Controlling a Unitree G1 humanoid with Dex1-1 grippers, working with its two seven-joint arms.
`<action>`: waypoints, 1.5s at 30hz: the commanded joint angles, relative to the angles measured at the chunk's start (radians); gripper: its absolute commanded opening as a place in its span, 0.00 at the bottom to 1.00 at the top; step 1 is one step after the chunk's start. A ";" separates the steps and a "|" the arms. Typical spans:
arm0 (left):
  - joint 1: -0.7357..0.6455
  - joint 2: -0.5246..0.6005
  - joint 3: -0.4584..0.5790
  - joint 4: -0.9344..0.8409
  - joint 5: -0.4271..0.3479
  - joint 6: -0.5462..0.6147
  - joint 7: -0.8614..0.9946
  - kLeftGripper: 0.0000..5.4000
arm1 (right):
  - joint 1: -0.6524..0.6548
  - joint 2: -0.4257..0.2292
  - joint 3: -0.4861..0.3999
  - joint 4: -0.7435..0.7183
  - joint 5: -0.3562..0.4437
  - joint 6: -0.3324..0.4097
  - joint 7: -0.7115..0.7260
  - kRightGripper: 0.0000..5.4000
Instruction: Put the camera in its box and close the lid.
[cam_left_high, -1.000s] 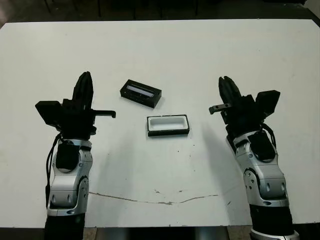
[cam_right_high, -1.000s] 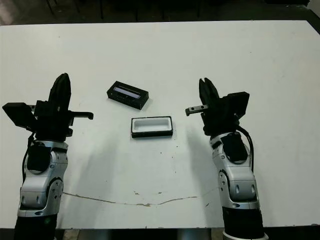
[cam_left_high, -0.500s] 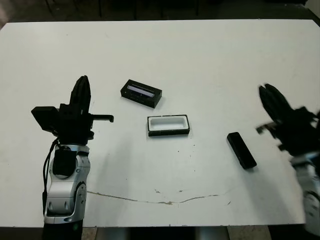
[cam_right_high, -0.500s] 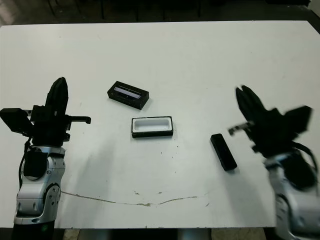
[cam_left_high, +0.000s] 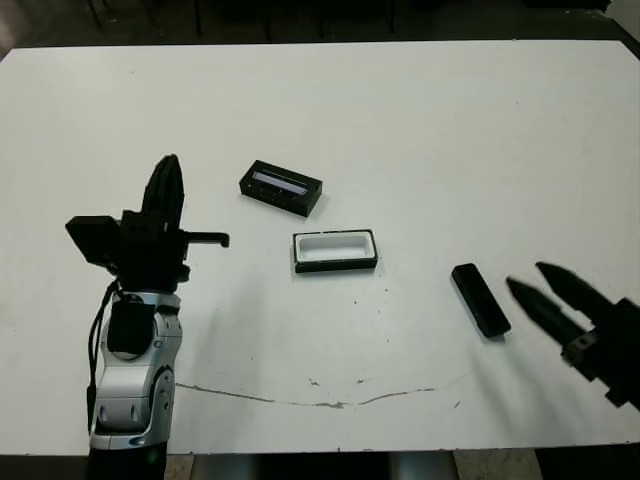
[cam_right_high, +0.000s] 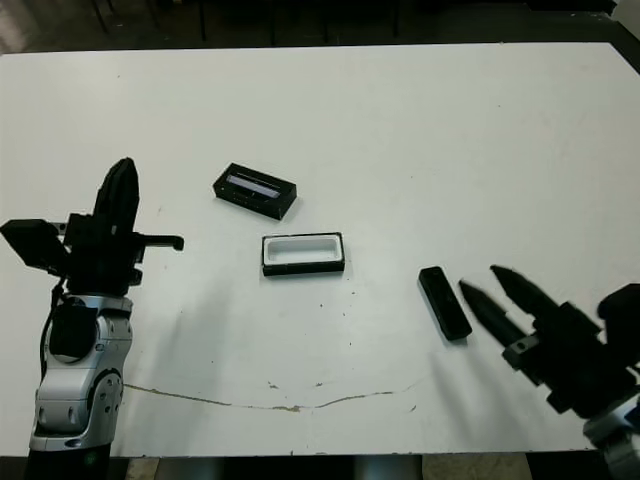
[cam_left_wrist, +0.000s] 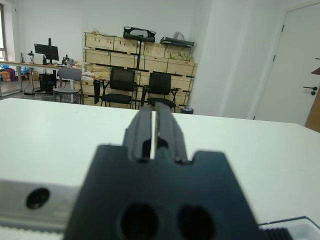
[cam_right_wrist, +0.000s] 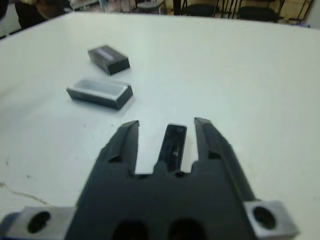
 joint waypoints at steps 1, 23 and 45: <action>0.021 0.013 0.009 0.025 -0.008 0.006 -0.011 0.00 | 0.014 0.003 0.028 0.038 -0.023 0.018 -0.011 0.52; 0.037 0.019 0.011 0.028 0.028 -0.012 -0.010 0.00 | 0.032 0.139 0.151 0.285 -0.165 -0.237 0.020 1.00; 0.064 0.018 0.011 0.020 0.027 -0.015 -0.008 0.00 | 0.171 0.202 0.196 0.026 -0.103 -0.057 -0.283 0.91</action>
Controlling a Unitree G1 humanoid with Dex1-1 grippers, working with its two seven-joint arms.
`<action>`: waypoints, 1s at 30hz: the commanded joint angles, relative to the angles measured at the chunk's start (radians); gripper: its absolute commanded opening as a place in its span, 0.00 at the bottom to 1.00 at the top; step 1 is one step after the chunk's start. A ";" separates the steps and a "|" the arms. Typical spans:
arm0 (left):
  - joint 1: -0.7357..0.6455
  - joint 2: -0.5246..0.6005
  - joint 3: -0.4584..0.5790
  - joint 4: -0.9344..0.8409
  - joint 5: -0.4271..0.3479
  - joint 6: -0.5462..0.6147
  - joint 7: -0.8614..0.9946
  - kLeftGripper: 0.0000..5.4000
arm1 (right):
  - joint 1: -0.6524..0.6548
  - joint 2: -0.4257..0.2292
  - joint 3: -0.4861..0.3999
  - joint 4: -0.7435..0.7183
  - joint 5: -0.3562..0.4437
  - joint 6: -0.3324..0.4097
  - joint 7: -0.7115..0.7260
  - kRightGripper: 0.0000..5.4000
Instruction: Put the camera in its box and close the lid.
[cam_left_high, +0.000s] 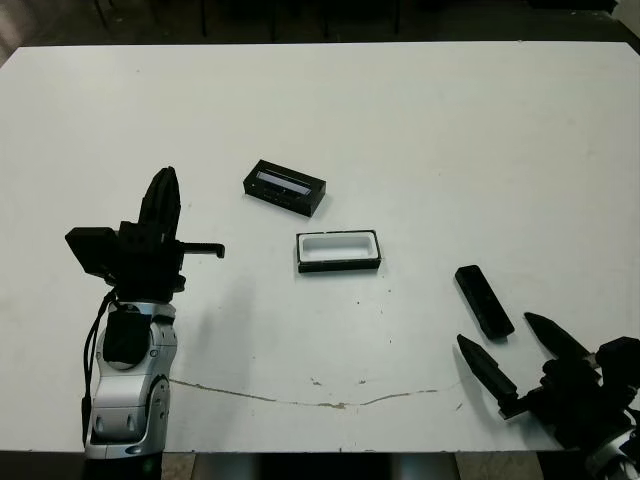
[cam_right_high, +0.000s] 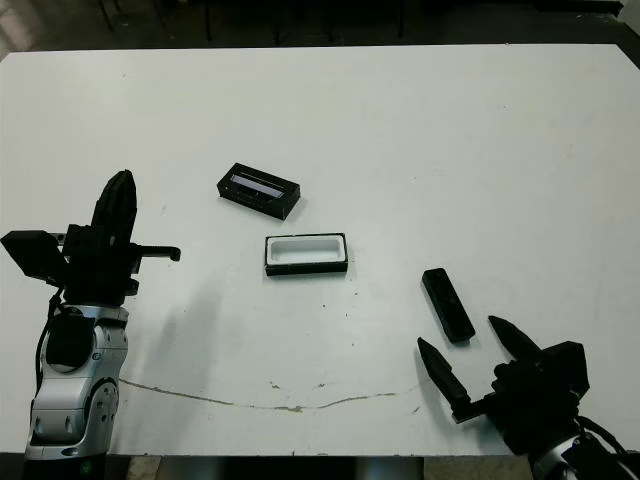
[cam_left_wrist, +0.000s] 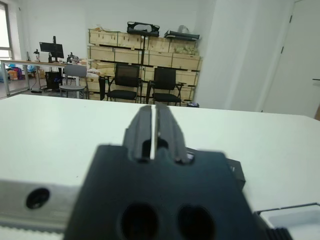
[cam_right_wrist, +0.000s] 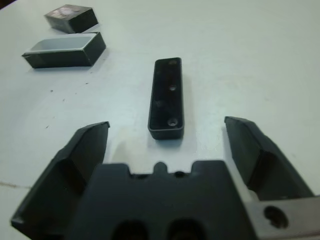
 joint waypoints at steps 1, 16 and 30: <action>0.020 0.012 0.002 0.014 0.011 -0.001 0.000 0.00 | 0.015 0.053 0.006 -0.042 0.007 0.066 -0.078 0.88; 0.023 0.002 -0.003 0.020 -0.001 0.002 0.002 0.00 | -0.101 -0.004 0.047 0.101 -0.033 0.029 -0.009 0.38; 0.033 0.002 -0.005 0.015 0.003 -0.008 0.002 0.00 | -0.155 -0.016 0.065 0.161 -0.076 0.000 0.069 0.12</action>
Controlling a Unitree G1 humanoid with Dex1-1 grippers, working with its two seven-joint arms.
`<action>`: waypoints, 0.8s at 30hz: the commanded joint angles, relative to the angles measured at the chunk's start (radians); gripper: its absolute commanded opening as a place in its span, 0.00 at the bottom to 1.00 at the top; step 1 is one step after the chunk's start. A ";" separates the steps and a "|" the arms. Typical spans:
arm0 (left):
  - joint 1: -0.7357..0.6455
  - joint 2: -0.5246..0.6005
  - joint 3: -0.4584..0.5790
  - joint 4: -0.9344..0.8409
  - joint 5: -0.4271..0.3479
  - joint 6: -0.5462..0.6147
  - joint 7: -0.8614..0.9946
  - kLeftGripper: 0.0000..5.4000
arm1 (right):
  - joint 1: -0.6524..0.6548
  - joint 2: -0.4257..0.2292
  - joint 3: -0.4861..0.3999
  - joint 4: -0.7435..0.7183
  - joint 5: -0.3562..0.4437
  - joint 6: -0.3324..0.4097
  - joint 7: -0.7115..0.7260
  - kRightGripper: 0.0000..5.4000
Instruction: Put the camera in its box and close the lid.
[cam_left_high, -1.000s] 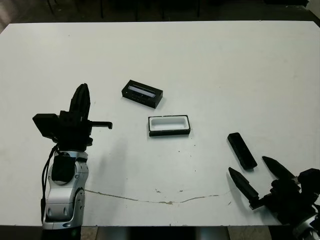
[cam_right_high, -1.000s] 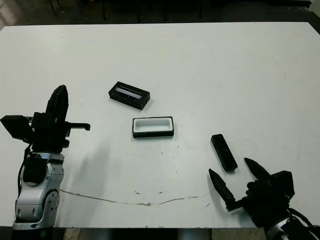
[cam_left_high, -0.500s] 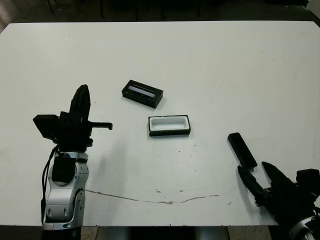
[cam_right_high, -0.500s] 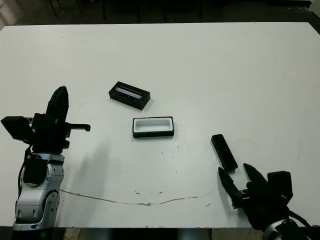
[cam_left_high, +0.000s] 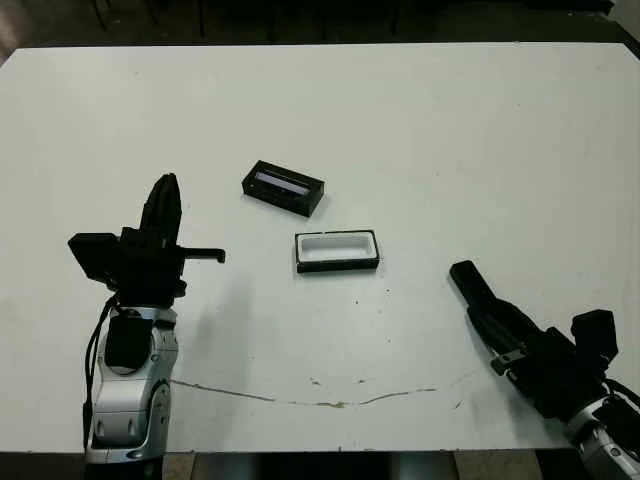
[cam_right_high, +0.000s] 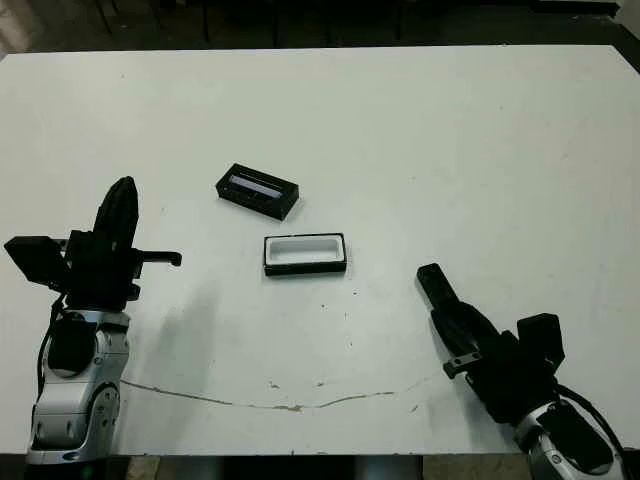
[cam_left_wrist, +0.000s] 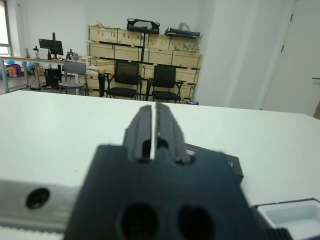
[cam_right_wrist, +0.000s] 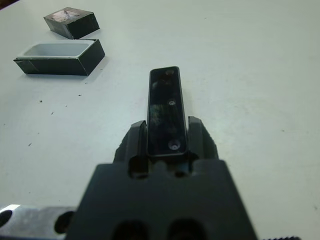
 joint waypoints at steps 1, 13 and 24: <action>0.019 0.007 0.001 0.010 0.005 -0.002 0.000 0.00 | 0.023 0.002 0.006 0.002 -0.013 0.038 -0.005 0.12; 0.013 0.005 -0.003 0.017 0.008 0.005 0.006 0.00 | -0.018 0.018 -0.049 -0.013 -0.028 -0.015 -0.032 0.12; 0.001 0.000 -0.014 0.037 0.023 -0.010 0.009 0.00 | -0.540 -0.241 -0.130 0.182 0.320 0.289 0.242 0.12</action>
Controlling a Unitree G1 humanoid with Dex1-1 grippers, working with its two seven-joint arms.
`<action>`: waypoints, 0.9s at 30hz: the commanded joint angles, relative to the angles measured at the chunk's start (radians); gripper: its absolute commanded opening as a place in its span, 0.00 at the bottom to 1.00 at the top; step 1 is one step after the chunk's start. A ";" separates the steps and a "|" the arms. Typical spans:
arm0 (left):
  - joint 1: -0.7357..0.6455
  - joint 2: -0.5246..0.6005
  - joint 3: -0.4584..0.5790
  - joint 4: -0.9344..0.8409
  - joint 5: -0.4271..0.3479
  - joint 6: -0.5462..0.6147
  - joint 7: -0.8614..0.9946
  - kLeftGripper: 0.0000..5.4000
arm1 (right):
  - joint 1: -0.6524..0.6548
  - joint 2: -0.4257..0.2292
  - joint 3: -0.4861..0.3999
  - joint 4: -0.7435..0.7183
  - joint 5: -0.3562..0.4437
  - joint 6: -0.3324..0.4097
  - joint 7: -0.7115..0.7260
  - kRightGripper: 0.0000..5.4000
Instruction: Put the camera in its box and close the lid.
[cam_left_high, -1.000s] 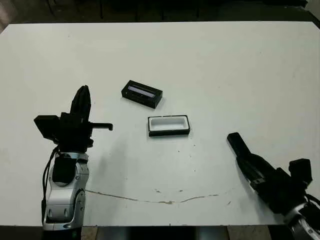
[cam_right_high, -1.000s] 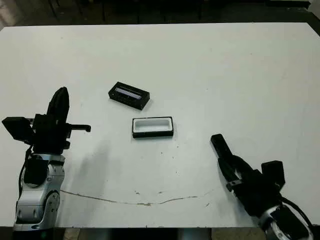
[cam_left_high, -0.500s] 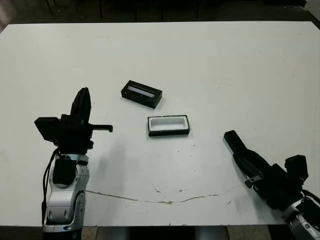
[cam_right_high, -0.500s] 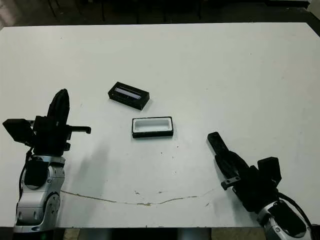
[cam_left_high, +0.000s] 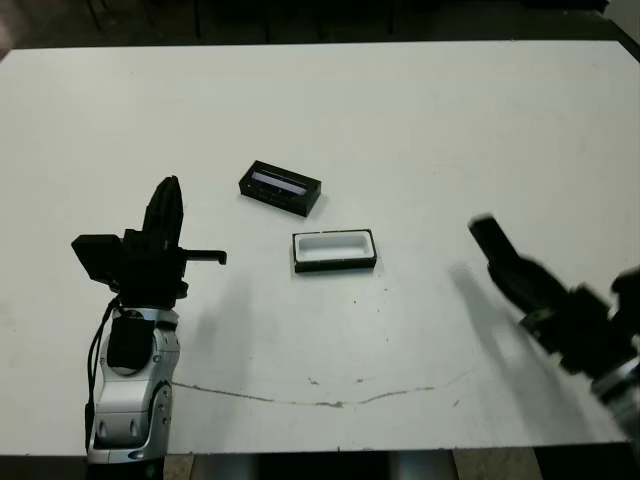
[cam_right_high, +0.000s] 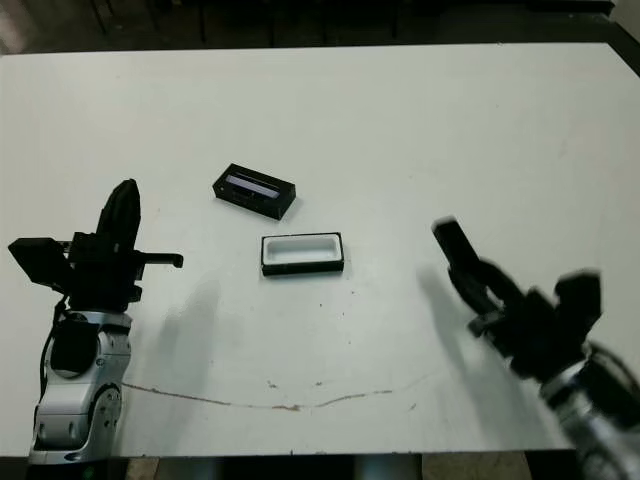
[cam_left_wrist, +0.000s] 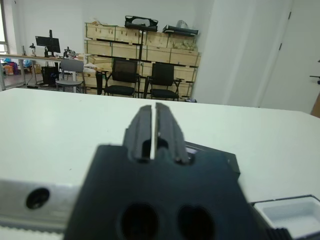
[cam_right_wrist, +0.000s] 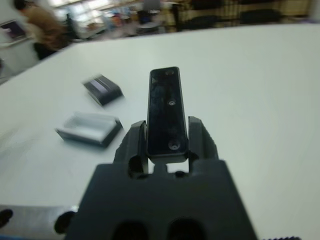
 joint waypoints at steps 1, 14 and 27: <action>0.005 0.001 -0.003 0.023 0.006 -0.002 0.003 0.00 | -0.178 -0.066 0.064 0.091 -0.002 0.059 0.090 0.12; 0.020 0.010 -0.003 0.005 0.021 0.003 0.013 0.00 | -0.765 -0.065 0.502 0.549 -0.352 -0.047 0.544 0.12; 0.011 0.012 -0.005 0.006 0.013 0.003 0.008 0.00 | -0.921 0.030 0.704 0.734 -0.621 -0.239 0.787 0.12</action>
